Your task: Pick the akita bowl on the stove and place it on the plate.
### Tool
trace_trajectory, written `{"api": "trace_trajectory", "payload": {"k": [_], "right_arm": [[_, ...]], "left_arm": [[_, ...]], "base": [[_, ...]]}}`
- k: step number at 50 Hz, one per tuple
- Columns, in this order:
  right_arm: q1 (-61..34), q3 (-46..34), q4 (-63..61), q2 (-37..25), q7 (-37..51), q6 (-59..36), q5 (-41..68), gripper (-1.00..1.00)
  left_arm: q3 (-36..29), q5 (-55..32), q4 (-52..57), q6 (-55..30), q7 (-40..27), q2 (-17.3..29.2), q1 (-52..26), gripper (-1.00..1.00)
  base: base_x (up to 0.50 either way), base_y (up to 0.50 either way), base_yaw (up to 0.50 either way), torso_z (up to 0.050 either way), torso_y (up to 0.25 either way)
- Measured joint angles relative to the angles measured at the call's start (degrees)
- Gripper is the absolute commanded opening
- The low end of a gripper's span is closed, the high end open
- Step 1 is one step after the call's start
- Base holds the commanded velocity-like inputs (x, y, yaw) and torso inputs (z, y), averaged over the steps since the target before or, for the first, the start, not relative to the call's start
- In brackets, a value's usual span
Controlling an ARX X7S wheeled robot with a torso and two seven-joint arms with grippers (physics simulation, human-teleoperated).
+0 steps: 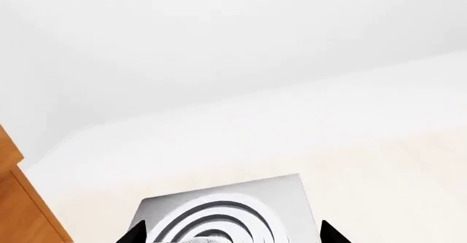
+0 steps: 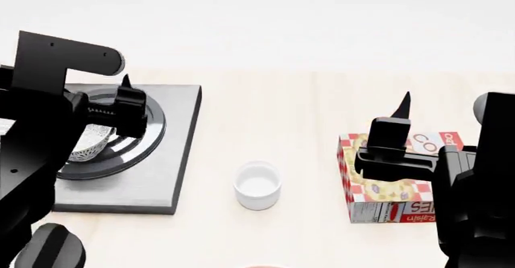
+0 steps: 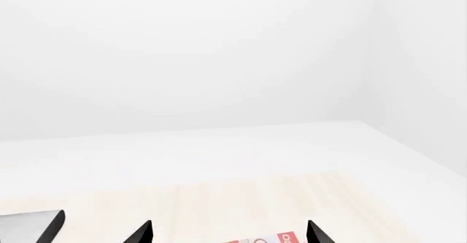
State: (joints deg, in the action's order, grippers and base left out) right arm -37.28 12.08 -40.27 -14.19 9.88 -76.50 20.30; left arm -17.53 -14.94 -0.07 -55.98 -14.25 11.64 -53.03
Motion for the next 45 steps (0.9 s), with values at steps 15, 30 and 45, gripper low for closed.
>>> {"api": "trace_trajectory", "payload": {"k": [15,30,45], "right_arm": [[-0.02,0.04,0.04,-0.07,0.41,0.04,0.42,1.0],[0.09,0.28,0.0,-0.08,0.73,0.15,0.93,1.0],[0.23,0.45,0.08,-0.16,1.06,0.33,1.37,1.0]], "left_arm": [[-2.68,1.23,-13.31,-0.98,1.86,-1.81,-14.23,1.0],[-2.67,1.49,-34.49,4.04,2.86,-6.03,-27.32,1.0],[-3.27,2.09,-56.65,13.43,3.91,-8.38,-36.02,1.0]], "base": [[0.0,0.0,0.0,0.0,0.0],[0.0,0.0,0.0,0.0,0.0],[0.0,0.0,0.0,0.0,0.0]]}}
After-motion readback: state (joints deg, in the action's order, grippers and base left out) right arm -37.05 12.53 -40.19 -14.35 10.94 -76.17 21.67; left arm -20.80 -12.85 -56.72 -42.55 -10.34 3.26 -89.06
